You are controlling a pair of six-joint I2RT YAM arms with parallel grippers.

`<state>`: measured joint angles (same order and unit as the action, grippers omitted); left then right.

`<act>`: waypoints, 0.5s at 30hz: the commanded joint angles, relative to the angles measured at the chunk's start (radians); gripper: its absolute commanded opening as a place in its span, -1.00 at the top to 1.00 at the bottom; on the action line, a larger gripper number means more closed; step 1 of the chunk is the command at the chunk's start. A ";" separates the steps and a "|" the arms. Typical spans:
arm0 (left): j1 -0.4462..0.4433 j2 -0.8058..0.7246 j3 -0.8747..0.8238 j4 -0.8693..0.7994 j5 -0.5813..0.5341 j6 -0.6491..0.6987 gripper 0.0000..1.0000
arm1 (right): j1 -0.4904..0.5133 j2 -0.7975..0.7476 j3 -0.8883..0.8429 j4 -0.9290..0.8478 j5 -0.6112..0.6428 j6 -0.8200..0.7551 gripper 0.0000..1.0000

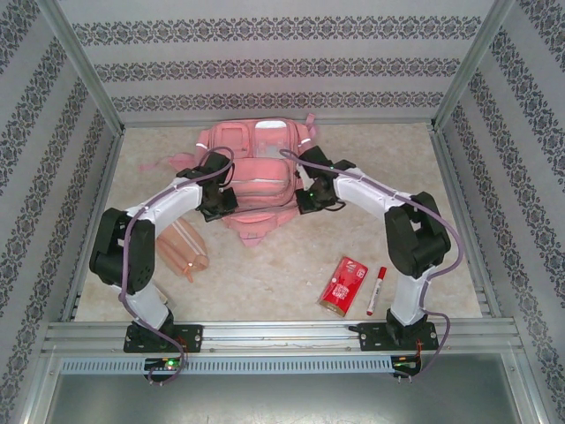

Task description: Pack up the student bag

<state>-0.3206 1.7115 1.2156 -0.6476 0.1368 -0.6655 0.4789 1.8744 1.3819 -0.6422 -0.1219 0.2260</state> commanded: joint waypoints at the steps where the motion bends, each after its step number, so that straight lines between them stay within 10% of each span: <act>1: 0.033 -0.048 0.051 0.024 0.037 0.276 1.00 | -0.056 -0.035 -0.038 -0.034 0.136 -0.031 1.00; 10: 0.110 0.051 0.199 0.049 0.053 0.604 1.00 | -0.104 -0.103 -0.111 -0.024 0.063 -0.043 1.00; 15: 0.143 0.159 0.370 -0.080 -0.045 0.563 0.26 | -0.048 -0.142 -0.154 -0.036 -0.058 0.004 1.00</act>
<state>-0.2066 1.8549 1.5021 -0.6609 0.1764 -0.1570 0.4129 1.7615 1.2636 -0.5949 -0.1459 0.2066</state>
